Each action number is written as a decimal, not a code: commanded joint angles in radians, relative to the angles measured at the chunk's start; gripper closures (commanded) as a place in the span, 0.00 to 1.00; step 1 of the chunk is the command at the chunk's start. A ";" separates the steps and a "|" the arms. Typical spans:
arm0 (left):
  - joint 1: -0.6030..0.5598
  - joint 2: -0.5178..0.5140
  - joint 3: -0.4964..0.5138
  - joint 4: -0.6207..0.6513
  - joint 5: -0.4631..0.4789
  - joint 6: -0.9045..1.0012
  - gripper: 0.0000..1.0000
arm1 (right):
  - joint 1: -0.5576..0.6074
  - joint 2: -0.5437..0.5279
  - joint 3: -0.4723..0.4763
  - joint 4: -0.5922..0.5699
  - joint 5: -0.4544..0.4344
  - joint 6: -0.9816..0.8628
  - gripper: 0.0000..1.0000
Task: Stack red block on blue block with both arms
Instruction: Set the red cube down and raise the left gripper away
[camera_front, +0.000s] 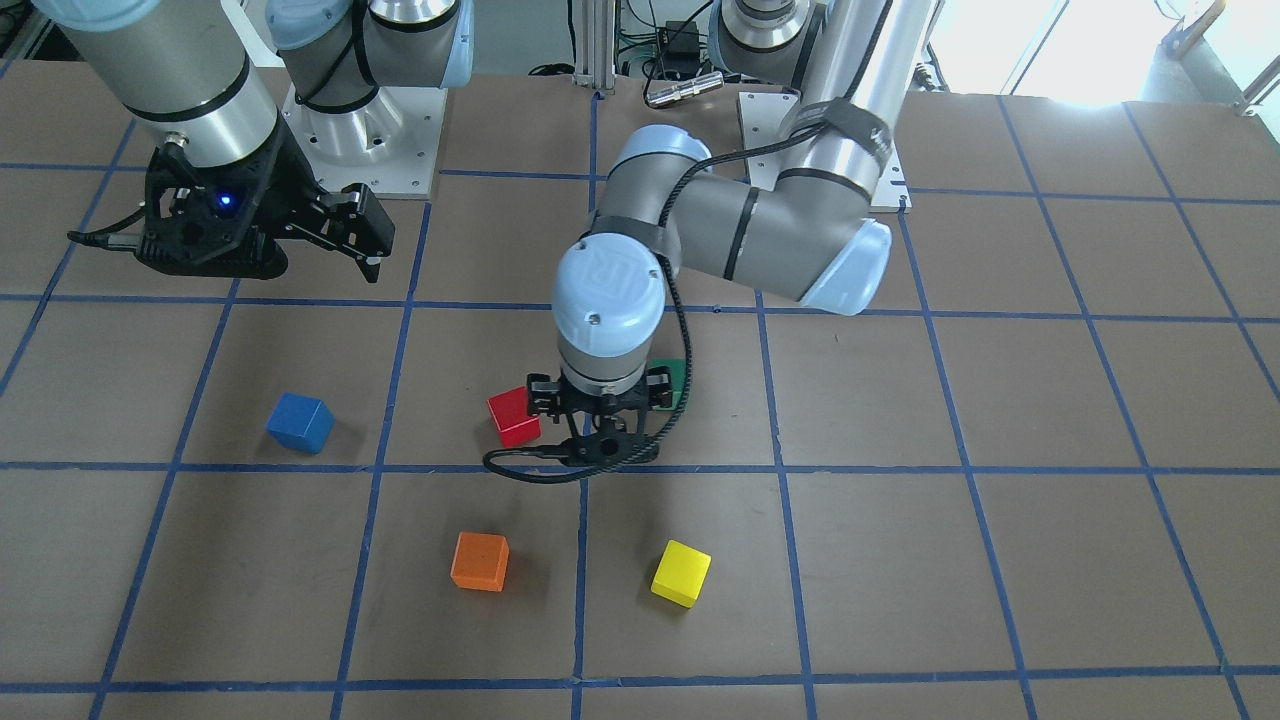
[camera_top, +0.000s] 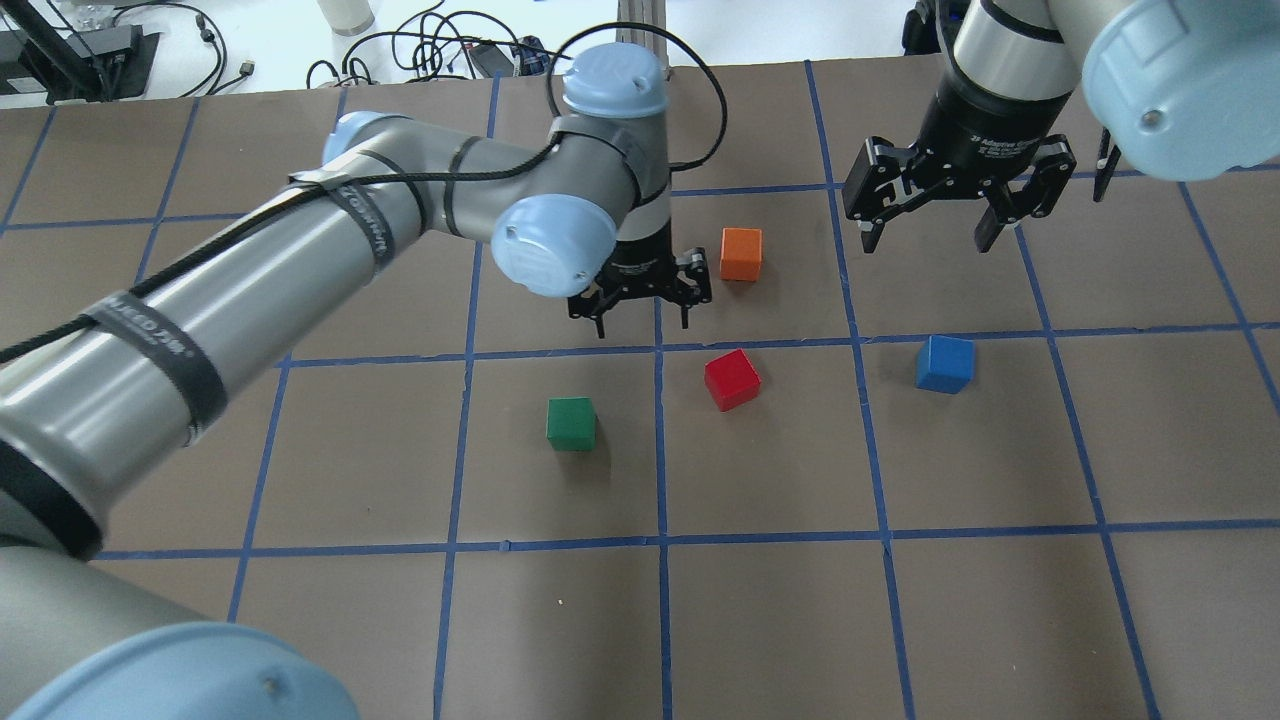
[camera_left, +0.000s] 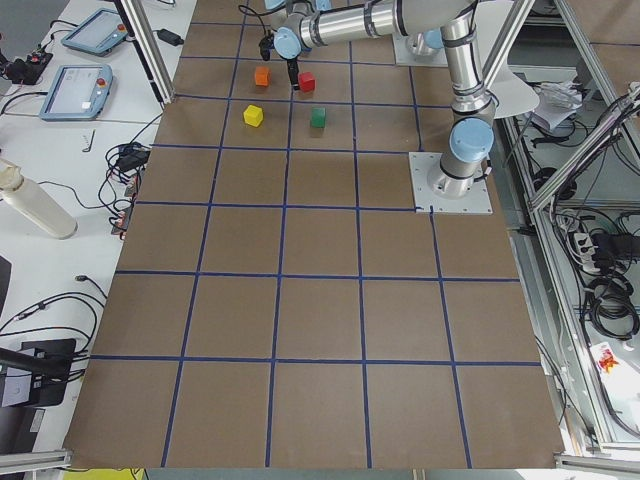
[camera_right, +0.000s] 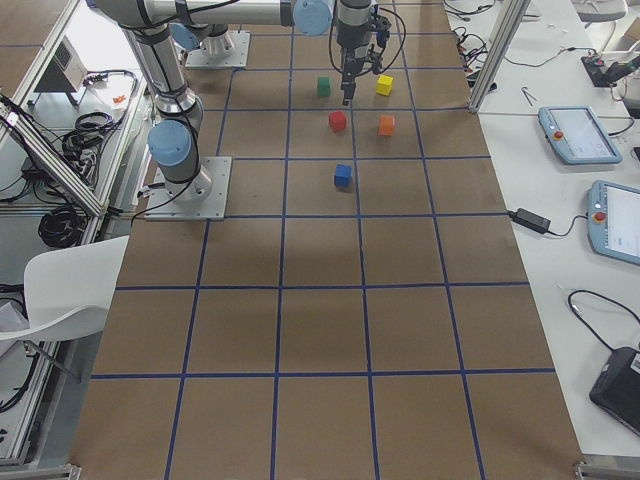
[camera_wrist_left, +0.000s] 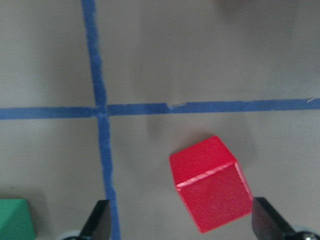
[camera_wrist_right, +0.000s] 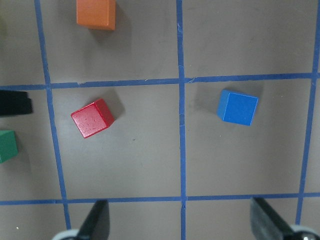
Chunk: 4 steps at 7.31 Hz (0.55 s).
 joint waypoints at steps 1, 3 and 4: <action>0.167 0.097 -0.004 -0.113 0.017 0.151 0.00 | 0.019 -0.004 0.090 -0.093 -0.008 -0.012 0.00; 0.283 0.174 -0.007 -0.115 0.075 0.320 0.00 | 0.057 0.008 0.148 -0.109 -0.011 -0.016 0.00; 0.326 0.203 -0.010 -0.122 0.075 0.419 0.00 | 0.076 0.015 0.214 -0.206 -0.011 -0.010 0.00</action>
